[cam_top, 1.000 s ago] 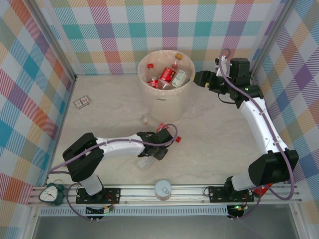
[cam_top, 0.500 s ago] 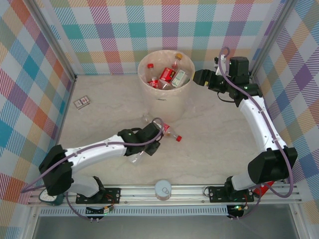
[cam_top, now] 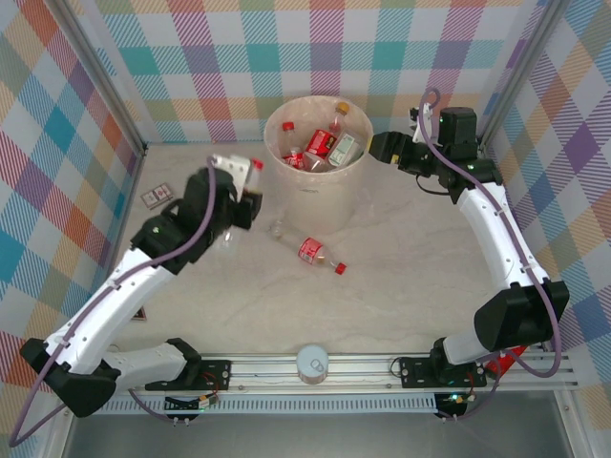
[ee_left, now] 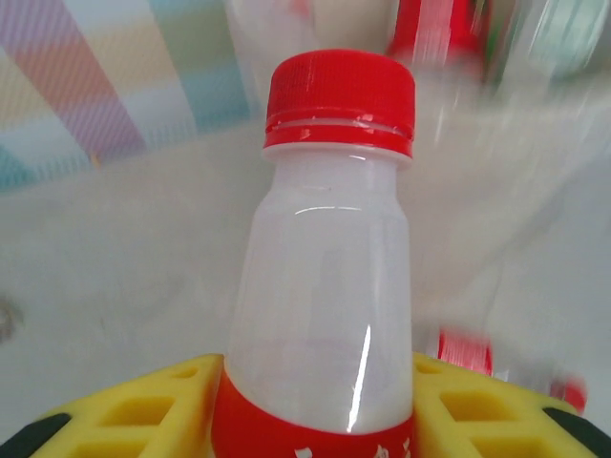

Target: Put the plastic bottles in the bin

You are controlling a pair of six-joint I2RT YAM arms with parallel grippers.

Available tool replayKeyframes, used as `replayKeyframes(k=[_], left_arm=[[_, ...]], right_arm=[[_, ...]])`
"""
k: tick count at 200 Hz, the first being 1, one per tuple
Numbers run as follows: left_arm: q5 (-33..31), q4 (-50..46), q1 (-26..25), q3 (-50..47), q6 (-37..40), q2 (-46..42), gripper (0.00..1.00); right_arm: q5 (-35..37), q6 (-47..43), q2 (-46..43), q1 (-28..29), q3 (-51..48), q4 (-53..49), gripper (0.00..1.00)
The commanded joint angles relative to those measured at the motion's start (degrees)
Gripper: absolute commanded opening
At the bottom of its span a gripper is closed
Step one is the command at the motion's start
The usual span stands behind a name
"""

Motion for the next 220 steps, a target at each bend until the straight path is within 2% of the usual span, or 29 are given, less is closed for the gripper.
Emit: replayKeyframes(k=[1,29,65,99,127,160,220], left_arm=[[4.05,7.76,0.44,10.32,5.11,5.36,0.43],[3.65,16.63,0.79,20.98,5.05,14.43,0.44],[4.49,27.31,1.03,27.99,6.42,24.47,0.46],[4.92,32.44,2.00,34.59,6.80,34.04,0.48],[6.51,30.93,2.96,42.14,7.17,42.40,0.48],[7.19,22.23,5.27,52.08,5.65,51.43,0.47],[12.10,13.79,8.62,50.86,4.03,55.86,0.47]], right_arm=[[-2.50,1.43,2.29,0.33,1.71,2.04,0.73],[-2.30,2.55,5.33,0.32,2.30,2.52,0.73],[-3.23,2.86,8.06,0.41,2.97,2.84,0.73],[-4.43,2.51,10.06,0.67,3.88,2.24,0.72],[-4.43,2.52,9.91,0.63,3.22,2.46,0.72],[-4.25,1.89,9.65,0.68,3.07,1.87,0.72],[-4.21,0.76,10.04,0.66,3.70,0.71,0.72]])
